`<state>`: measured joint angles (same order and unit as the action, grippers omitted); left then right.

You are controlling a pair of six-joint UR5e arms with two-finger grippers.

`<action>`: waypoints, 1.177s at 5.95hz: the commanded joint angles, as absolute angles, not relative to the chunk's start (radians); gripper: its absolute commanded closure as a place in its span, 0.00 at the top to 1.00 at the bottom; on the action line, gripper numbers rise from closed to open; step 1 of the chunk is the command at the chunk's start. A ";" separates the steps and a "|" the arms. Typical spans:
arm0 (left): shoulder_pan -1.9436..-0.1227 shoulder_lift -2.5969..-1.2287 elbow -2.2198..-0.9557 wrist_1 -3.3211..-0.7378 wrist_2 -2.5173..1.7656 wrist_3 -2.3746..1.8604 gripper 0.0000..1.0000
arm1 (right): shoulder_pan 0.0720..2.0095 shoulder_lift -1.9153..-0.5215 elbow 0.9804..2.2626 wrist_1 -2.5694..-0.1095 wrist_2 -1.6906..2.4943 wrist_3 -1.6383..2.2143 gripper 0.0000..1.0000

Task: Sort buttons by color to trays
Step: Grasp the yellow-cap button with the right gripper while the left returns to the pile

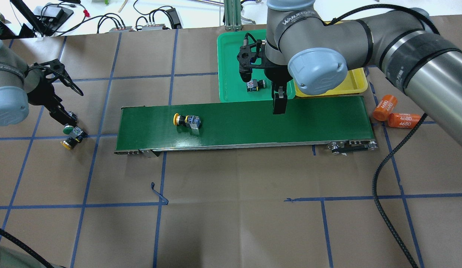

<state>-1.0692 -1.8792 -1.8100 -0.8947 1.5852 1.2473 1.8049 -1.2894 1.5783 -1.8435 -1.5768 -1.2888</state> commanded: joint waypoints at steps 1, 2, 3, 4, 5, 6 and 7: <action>-1.028 -1.926 -1.818 -0.821 1.589 0.843 0.92 | 1.810 -1.295 1.586 -1.850 -1.572 -1.266 1.00; -1.028 -1.963 -1.804 -0.821 1.595 0.643 0.93 | 1.824 -1.289 1.586 -1.850 -1.572 -1.211 1.00; -1.029 -2.011 -1.787 -0.804 1.617 0.567 0.91 | 1.863 -1.269 1.586 -1.859 -1.571 -1.178 1.00; -1.029 -2.075 -1.789 -0.704 1.620 0.560 0.91 | 1.908 -1.237 1.588 -1.932 -1.537 -1.136 1.00; -1.034 -2.116 -1.801 -0.621 1.617 0.552 0.92 | 1.933 -1.191 1.588 -1.997 -1.507 -1.046 1.00; -1.035 -2.117 -1.808 -0.620 1.615 0.543 0.77 | 1.954 -1.163 1.588 -2.022 -1.482 -1.033 1.00; -1.040 -2.109 -1.812 -0.623 1.620 0.549 0.33 | 1.957 -1.129 1.597 -2.081 -1.471 -1.041 1.00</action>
<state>-1.0362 -2.1104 -1.8071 -0.6279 1.6172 0.5483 1.9477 -1.1622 1.5908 -2.0298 -1.4868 -1.0451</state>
